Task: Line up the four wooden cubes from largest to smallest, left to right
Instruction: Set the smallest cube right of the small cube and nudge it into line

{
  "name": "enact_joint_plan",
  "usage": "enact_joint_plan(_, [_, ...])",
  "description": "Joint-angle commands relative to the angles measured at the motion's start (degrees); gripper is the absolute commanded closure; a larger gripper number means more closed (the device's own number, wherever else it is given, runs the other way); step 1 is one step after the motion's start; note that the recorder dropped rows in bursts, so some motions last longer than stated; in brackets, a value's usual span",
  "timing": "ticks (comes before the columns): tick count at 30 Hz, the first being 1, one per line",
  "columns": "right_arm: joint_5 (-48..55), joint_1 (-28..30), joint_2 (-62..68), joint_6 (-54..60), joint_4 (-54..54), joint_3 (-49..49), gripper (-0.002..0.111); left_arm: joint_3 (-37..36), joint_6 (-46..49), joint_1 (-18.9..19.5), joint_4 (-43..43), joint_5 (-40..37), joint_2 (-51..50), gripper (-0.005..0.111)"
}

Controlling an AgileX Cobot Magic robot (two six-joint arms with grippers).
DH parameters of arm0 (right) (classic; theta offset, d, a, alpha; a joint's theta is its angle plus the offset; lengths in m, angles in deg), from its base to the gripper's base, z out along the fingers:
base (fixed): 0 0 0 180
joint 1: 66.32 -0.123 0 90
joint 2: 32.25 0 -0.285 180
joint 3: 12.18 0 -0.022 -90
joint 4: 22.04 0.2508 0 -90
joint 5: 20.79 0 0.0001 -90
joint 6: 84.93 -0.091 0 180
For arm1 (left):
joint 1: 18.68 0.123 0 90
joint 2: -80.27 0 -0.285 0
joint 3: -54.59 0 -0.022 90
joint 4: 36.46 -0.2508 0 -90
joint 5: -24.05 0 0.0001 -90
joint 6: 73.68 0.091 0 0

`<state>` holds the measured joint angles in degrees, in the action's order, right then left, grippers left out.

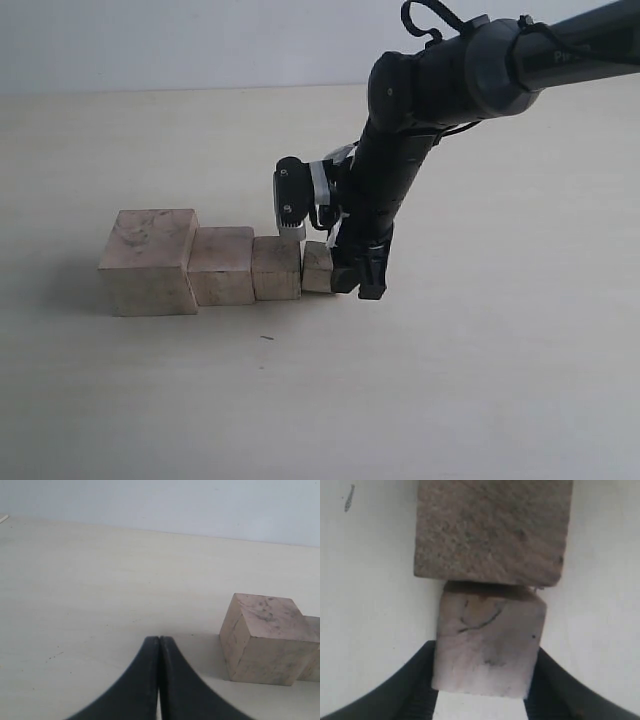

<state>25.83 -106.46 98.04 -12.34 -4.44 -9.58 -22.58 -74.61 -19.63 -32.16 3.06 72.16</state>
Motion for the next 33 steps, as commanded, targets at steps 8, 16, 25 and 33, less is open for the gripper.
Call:
enact_joint_plan(8, [-2.36, 0.2, -0.9, -5.19, 1.5, -0.04, 0.041, -0.04, -0.17, -0.35, -0.16, 0.47, 0.32, 0.107])
enact_joint_plan(16, [-1.74, 0.2, -5.61, -18.08, -6.45, -0.04, 0.041, -0.04, -0.17, -0.35, -0.16, 0.47, 0.32, 0.107])
enact_joint_plan(25, [3.95, 0.2, -6.74, -26.69, -12.14, -0.04, 0.044, -0.04, -0.17, -0.35, -0.16, 0.47, 0.32, 0.107])
enact_joint_plan(33, [-0.06, 0.2, -1.57, -26.78, -13.61, -0.04, 0.049, -0.04, -0.17, -0.35, -0.16, 0.47, 0.32, 0.107])
